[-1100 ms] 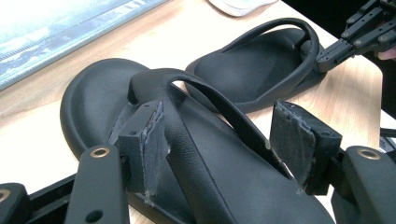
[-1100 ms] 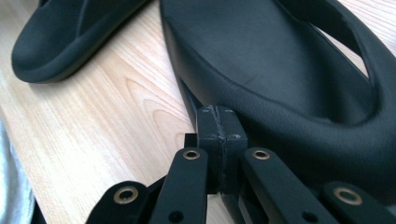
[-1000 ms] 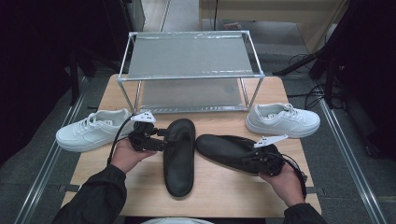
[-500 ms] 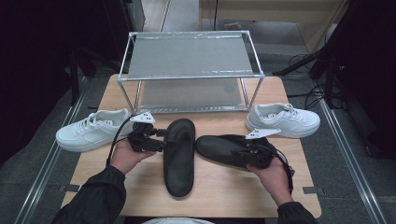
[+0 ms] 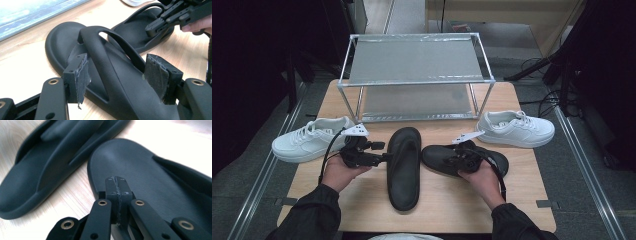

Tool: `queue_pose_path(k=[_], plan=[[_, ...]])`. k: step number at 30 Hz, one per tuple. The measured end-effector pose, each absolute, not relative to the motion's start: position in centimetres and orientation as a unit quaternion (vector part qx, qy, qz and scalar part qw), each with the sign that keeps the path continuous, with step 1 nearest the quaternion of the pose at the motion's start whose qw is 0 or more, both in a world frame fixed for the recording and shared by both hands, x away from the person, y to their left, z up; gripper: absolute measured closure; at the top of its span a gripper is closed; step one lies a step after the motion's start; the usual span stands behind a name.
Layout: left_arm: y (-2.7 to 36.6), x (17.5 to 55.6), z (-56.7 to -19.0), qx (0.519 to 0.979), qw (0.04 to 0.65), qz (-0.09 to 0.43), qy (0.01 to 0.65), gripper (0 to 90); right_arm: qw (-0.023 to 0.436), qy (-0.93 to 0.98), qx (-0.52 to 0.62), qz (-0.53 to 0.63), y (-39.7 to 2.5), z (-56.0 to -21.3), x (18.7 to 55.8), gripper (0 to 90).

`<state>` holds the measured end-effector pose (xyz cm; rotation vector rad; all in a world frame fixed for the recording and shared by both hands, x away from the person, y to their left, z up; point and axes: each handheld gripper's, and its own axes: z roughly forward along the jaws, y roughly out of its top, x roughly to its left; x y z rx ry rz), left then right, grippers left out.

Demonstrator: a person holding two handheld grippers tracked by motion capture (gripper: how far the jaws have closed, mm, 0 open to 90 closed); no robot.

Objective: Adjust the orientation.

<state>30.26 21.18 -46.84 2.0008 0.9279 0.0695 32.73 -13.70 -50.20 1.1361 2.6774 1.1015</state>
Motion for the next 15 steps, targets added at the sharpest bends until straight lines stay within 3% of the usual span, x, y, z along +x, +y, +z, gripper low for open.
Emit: queue_pose_path(k=[15], plan=[[21.01,30.41,-46.78,0.809,0.454,0.026,0.371,36.3,0.001,0.865,0.365,0.344,-13.83,-50.55,32.35,90.0]])
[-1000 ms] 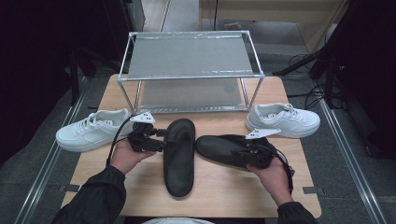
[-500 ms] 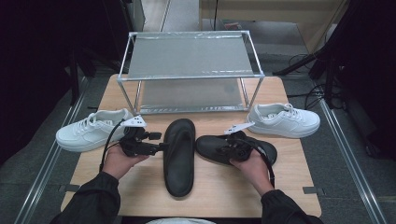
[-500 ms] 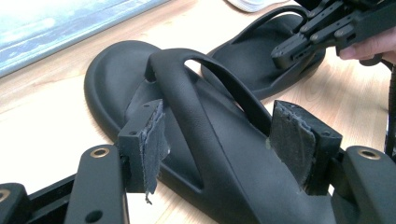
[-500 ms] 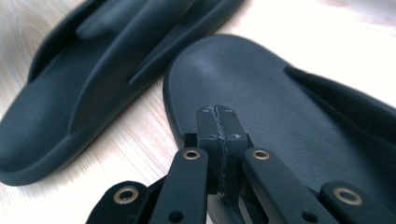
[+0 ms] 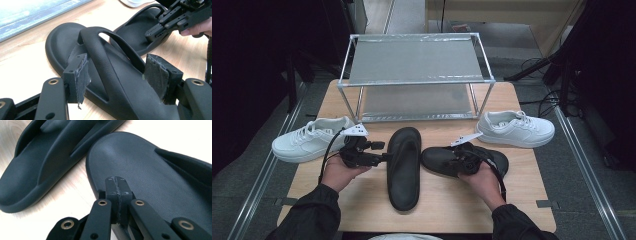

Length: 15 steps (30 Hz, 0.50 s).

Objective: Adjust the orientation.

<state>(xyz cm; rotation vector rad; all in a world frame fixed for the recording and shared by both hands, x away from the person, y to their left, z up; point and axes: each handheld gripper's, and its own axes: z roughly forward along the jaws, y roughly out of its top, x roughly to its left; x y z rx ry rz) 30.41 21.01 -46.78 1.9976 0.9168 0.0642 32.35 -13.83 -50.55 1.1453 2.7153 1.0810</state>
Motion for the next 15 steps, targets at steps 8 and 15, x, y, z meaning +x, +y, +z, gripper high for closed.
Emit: queue_pose_path(k=[8,15], plan=[[20.7,30.8,-46.7,0.811,0.456,0.023,0.366,36.3,-0.005,0.867,0.365,0.340,-14.3,-50.5,31.5,90.0],[19.9,31.3,-46.6,0.813,0.458,0.018,0.359,36.3,-0.012,0.866,0.368,0.339,-14.9,-50.5,30.6,90.0]])
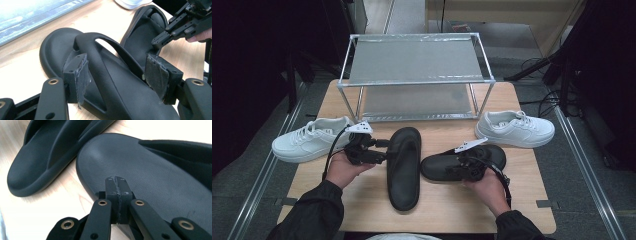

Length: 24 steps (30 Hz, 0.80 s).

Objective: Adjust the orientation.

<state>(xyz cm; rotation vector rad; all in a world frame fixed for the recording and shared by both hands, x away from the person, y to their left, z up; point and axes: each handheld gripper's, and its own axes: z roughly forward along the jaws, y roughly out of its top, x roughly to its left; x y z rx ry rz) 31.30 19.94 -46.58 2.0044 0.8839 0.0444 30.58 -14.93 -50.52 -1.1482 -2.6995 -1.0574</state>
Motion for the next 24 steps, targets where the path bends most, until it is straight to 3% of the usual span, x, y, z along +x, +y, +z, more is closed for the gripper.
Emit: queue_pose_path(k=[24], plan=[[19.1,32.4,-46.4,0.814,0.461,0.012,0.353,36.3,0.033,-0.864,-0.382,-0.326,-17.1,-50.4,27.7,90.0]])
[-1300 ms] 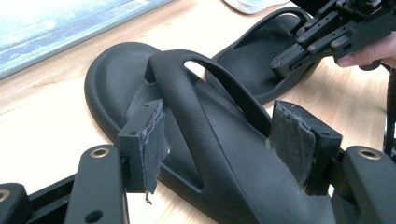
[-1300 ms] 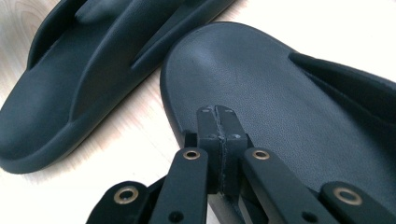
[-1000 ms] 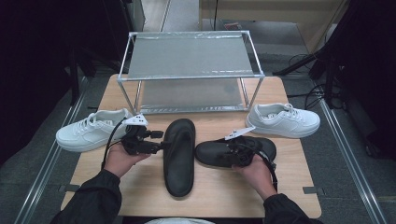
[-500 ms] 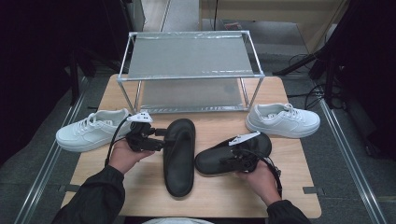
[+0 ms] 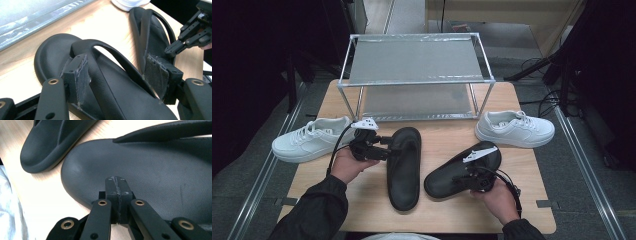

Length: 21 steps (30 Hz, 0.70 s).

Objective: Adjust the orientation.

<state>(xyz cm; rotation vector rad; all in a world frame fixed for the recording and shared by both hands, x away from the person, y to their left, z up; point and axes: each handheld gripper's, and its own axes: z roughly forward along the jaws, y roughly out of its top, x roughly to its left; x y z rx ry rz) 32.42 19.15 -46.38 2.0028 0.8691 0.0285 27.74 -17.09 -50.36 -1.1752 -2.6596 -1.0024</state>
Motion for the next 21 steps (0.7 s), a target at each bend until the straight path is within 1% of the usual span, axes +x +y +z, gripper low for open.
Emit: queue_pose_path(k=[11,16,21], plan=[[19.1,32.4,-46.4,0.815,0.459,0.013,0.354,36.4,0.037,-0.871,-0.379,-0.311,-18.5,-50.2,26.3,90.0],[19.0,32.4,-46.4,0.815,0.459,0.012,0.353,36.3,0.024,-0.869,-0.390,-0.305,-19.5,-50.1,25.9,90.0],[19.0,32.4,-46.4,0.816,0.458,0.012,0.353,36.4,0.023,-0.860,-0.397,-0.321,-19.9,-49.8,26.1,90.0]])
